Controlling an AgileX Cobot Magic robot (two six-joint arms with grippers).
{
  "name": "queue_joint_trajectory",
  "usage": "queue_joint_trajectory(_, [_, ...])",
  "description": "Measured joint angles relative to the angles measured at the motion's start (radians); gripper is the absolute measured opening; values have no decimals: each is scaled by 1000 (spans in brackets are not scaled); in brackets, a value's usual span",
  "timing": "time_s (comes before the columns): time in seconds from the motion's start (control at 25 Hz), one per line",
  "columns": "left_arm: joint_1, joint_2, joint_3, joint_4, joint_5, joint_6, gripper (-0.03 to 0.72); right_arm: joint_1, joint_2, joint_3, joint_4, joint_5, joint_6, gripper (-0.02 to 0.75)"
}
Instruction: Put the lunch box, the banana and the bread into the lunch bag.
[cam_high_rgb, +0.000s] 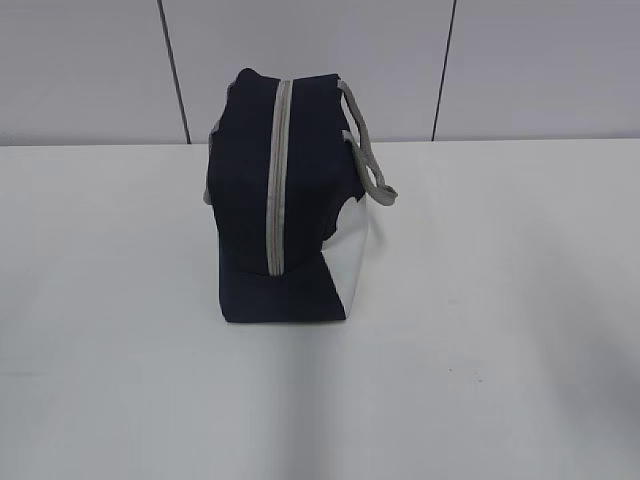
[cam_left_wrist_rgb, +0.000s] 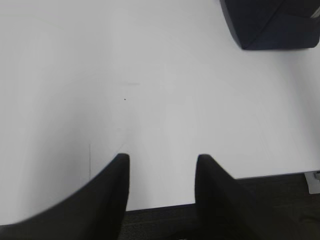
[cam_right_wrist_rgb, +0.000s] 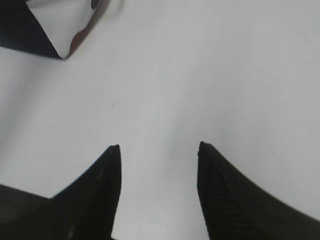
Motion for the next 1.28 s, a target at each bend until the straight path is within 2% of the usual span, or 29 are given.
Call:
queue_joint_trajectory(0.28, [0, 0, 0, 0, 0, 0, 291, 0, -184, 0, 36, 260, -62, 390])
queue_joint_trajectory(0.52, [0, 0, 0, 0, 0, 0, 287, -55, -400, -5, 89, 362, -127, 454])
queue_joint_trajectory(0.92, [0, 0, 0, -2, 0, 0, 266, -169, -645, 111, 93, 362, -132, 459])
queue_joint_trajectory(1.28, [0, 0, 0, -3, 0, 0, 261, -195, -673, 125, 96, 344, -132, 459])
